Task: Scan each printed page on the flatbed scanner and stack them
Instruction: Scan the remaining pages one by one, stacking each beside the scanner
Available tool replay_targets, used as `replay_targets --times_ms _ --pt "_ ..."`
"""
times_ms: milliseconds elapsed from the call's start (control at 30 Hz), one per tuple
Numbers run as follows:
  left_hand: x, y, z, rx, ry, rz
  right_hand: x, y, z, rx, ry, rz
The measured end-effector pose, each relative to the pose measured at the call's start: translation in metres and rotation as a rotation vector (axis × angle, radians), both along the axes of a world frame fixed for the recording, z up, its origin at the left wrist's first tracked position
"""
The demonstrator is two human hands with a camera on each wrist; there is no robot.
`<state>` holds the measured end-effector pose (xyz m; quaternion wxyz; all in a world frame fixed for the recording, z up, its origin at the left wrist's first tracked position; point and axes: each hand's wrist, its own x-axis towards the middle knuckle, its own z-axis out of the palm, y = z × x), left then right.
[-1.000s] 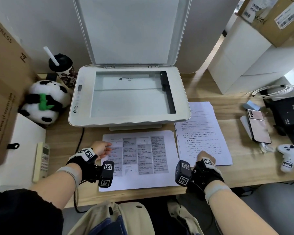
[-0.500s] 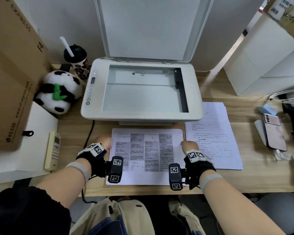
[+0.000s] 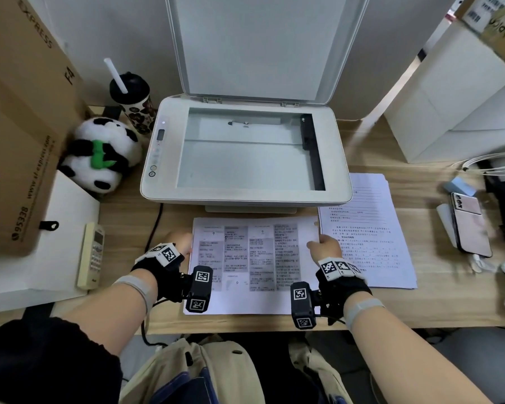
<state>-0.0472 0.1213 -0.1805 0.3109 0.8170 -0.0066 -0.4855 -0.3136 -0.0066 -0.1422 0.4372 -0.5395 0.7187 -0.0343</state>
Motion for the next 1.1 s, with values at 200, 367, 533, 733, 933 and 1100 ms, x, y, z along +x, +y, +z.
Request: replay_targets --times_ms 200,367,533,733,933,1100 --pt "0.005 0.007 0.006 -0.010 -0.010 -0.121 -0.007 0.002 0.000 -0.131 -0.017 -0.156" --pt "-0.003 0.007 0.035 -0.080 -0.046 -0.440 -0.013 -0.001 0.005 -0.255 -0.072 -0.344" --pt "-0.009 -0.007 0.069 -0.143 0.181 -0.668 -0.025 -0.014 0.020 -0.408 -0.108 -0.462" --pt "0.004 -0.039 0.119 -0.390 -0.002 -0.619 -0.014 -0.048 0.068 -0.605 -0.260 -0.491" --pt "0.038 -0.075 0.191 -0.730 -0.269 -0.322 0.013 -0.090 0.119 -0.843 -0.388 -0.355" --pt "0.057 -0.084 0.225 -0.925 -0.356 -0.181 0.037 -0.099 0.159 -0.670 -0.967 -0.404"
